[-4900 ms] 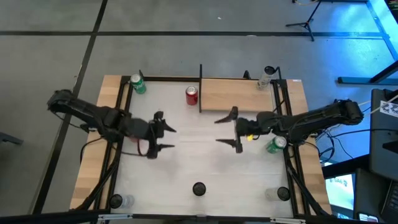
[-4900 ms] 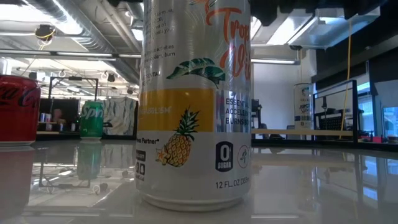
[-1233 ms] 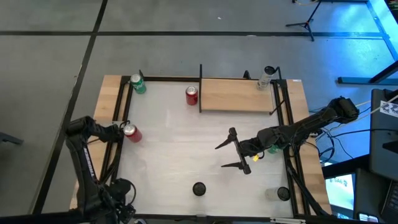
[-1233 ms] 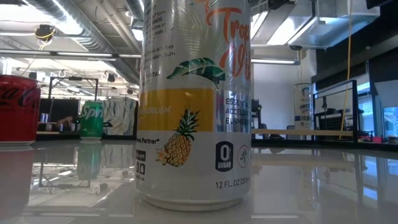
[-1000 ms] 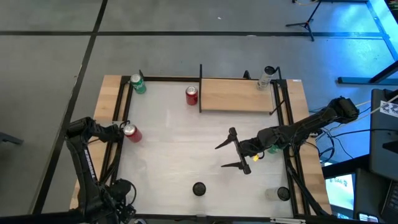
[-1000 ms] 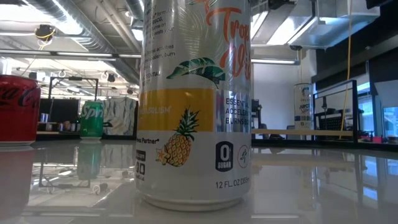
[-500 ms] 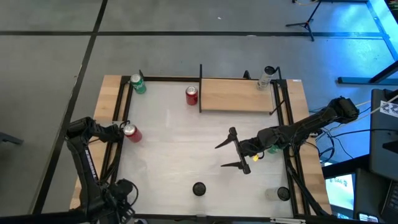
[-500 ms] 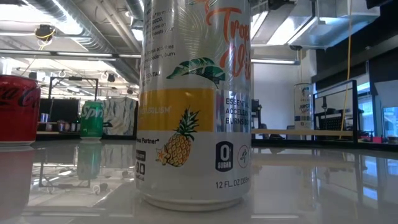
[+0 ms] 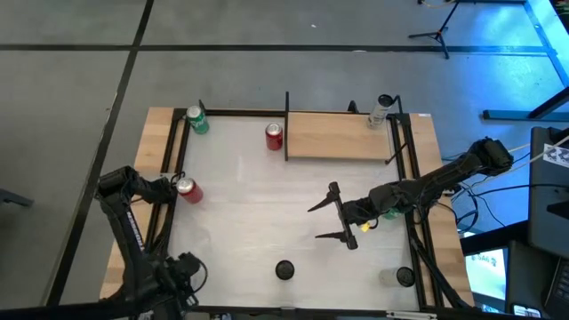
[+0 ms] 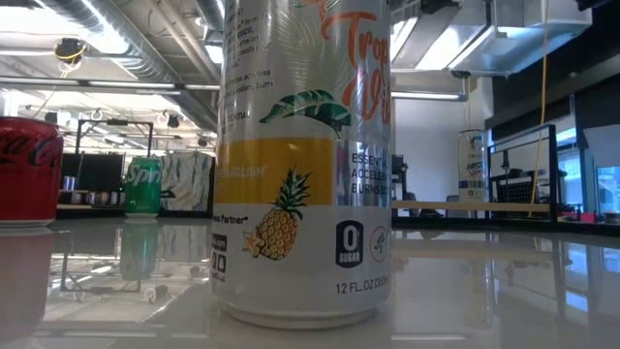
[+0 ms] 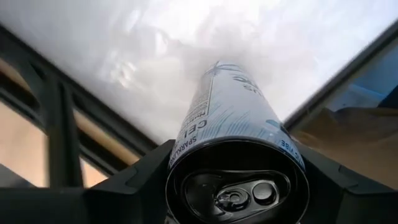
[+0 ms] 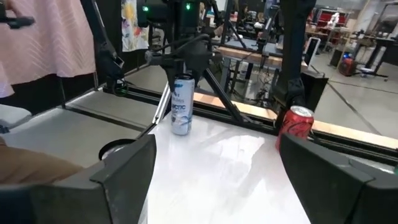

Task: Place canned beverage on shelf
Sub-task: Put the white blue soda can on the shelf aligned with the other white blue soda can

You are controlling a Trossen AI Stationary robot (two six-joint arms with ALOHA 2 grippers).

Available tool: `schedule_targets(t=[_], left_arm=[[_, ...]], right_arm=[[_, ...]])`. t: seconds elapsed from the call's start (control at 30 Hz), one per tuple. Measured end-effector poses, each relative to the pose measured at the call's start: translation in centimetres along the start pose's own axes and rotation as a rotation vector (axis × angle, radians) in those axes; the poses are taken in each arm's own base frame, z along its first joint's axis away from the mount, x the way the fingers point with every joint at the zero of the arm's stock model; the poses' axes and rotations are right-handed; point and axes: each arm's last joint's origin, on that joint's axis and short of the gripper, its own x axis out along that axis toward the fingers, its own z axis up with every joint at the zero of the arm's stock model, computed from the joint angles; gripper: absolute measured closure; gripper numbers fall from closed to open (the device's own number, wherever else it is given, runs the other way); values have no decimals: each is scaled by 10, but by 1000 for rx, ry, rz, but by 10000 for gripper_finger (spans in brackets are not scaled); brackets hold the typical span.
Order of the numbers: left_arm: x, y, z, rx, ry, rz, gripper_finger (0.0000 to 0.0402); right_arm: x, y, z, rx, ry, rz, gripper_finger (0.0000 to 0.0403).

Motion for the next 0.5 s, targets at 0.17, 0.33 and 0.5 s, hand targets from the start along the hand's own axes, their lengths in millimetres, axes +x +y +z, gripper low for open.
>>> schedule_targets(t=[0.17, 0.33, 0.5], left_arm=[[-21, -1, 38, 112, -54, 20, 163], [-39, -2, 83, 230, -79, 3, 163], [-51, 4, 134, 364, -104, -11, 162]], right_arm=[[-12, 19, 6, 5, 79, -36, 66], [-29, 36, 4, 68, 192, -94, 66], [-34, 48, -1, 125, 243, -142, 66]])
